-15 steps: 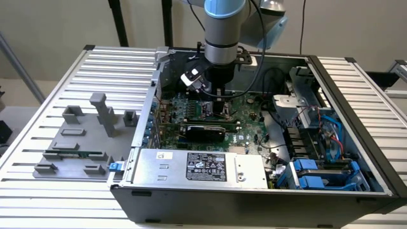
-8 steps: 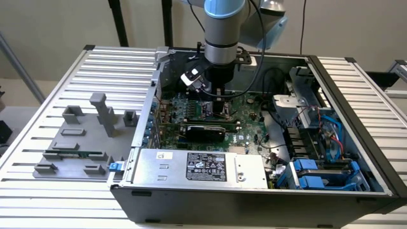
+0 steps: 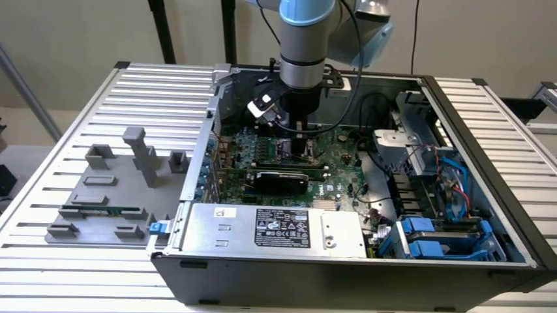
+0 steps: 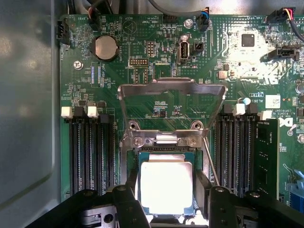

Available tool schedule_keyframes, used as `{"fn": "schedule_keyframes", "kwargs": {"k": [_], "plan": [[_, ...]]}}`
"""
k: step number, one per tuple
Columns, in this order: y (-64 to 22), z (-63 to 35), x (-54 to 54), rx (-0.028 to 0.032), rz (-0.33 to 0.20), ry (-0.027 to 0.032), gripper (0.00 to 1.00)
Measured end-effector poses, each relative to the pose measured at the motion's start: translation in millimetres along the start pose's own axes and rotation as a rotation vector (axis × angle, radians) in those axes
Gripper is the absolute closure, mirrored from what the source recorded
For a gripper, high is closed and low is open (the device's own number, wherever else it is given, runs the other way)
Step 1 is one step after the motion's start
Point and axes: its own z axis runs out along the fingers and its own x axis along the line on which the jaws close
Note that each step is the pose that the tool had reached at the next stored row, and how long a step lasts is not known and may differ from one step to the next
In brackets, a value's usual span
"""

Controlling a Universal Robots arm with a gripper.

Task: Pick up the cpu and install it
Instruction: 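Place the cpu into insertion slot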

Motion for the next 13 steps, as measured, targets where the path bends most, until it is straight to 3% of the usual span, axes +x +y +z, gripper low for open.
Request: {"fn": "schedule_keyframes", "kwargs": {"k": [13], "plan": [[-0.4, 2.1, 0.5, 0.0000, 0.000, 0.0000, 0.45]]}}
